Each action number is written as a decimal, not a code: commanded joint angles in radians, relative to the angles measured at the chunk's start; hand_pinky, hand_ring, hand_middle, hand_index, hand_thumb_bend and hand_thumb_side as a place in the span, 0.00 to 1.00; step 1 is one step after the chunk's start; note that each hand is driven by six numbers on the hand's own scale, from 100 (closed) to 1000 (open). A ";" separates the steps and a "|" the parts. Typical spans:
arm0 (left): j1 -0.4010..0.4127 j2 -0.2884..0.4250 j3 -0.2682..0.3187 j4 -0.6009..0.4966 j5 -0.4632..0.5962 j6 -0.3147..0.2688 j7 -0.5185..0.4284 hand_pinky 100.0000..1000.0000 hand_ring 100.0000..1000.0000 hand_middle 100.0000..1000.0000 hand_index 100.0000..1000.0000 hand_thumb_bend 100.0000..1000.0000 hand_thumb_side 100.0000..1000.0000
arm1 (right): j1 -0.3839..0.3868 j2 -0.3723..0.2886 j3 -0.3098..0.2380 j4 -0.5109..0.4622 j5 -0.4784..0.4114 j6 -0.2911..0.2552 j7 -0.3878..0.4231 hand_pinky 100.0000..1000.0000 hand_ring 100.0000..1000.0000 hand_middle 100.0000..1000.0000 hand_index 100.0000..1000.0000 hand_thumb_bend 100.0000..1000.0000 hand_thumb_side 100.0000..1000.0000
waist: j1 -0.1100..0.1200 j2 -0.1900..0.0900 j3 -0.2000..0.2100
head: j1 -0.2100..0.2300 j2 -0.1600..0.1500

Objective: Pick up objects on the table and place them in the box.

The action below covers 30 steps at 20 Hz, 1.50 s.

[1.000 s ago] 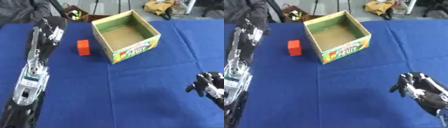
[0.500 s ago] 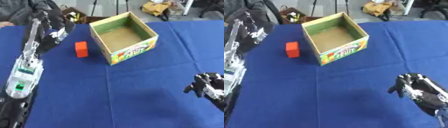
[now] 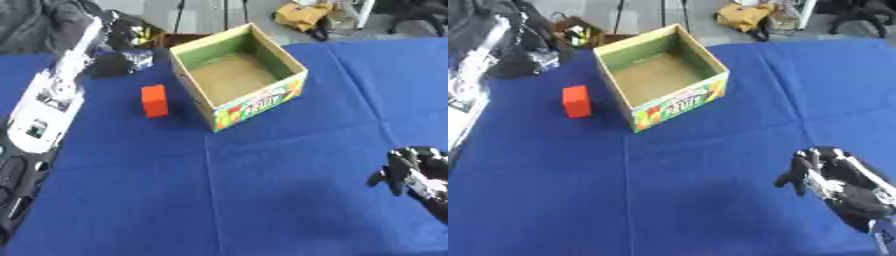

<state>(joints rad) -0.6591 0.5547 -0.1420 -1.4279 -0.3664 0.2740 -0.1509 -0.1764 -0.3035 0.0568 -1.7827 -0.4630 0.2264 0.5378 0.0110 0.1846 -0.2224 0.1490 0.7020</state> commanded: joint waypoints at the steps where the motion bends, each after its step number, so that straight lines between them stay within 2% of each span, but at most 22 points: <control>1: -0.052 0.014 -0.034 0.078 -0.058 0.041 -0.057 0.65 0.58 0.56 0.74 0.81 0.49 | -0.011 -0.017 0.001 -0.017 0.003 -0.001 0.001 0.53 0.25 0.25 0.29 0.00 0.03 | 0.000 -0.014 -0.003 | -0.001 -0.008; 6: -0.093 -0.014 -0.032 0.217 -0.143 0.002 -0.133 0.66 0.59 0.58 0.75 0.81 0.50 | -0.010 -0.016 0.001 -0.016 -0.004 -0.004 -0.004 0.54 0.26 0.27 0.30 0.00 0.15 | 0.000 -0.016 -0.005 | -0.003 -0.009; 11: -0.106 -0.036 -0.017 0.312 -0.229 -0.060 -0.139 0.65 0.58 0.57 0.74 0.81 0.50 | -0.009 -0.016 0.002 -0.016 -0.010 -0.008 -0.007 0.54 0.26 0.27 0.30 0.00 0.19 | -0.001 -0.017 -0.005 | -0.008 -0.010; 21: -0.110 -0.071 0.018 0.358 -0.423 -0.100 -0.111 0.64 0.57 0.55 0.73 0.78 0.45 | -0.009 -0.014 0.002 -0.016 -0.009 -0.009 -0.008 0.54 0.26 0.27 0.30 0.00 0.20 | -0.005 -0.016 -0.004 | -0.007 -0.011; 27: -0.108 -0.094 0.038 0.370 -0.535 -0.104 -0.068 0.64 0.57 0.55 0.74 0.75 0.43 | -0.008 -0.013 0.002 -0.016 -0.007 -0.009 -0.008 0.54 0.26 0.26 0.30 0.00 0.20 | -0.006 -0.014 -0.004 | -0.007 -0.010; 30: -0.108 -0.102 0.044 0.384 -0.590 -0.112 -0.080 0.61 0.54 0.53 0.73 0.70 0.40 | -0.008 -0.012 0.002 -0.016 -0.007 -0.009 -0.008 0.54 0.26 0.26 0.30 0.00 0.20 | -0.007 -0.014 -0.004 | -0.008 -0.011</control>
<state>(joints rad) -0.7478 0.4392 -0.1128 -1.0381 -0.9325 0.1660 -0.2319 -0.1764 -0.3034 0.0621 -1.7827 -0.4678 0.2189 0.5304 0.0060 0.1846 -0.2265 0.1428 0.7013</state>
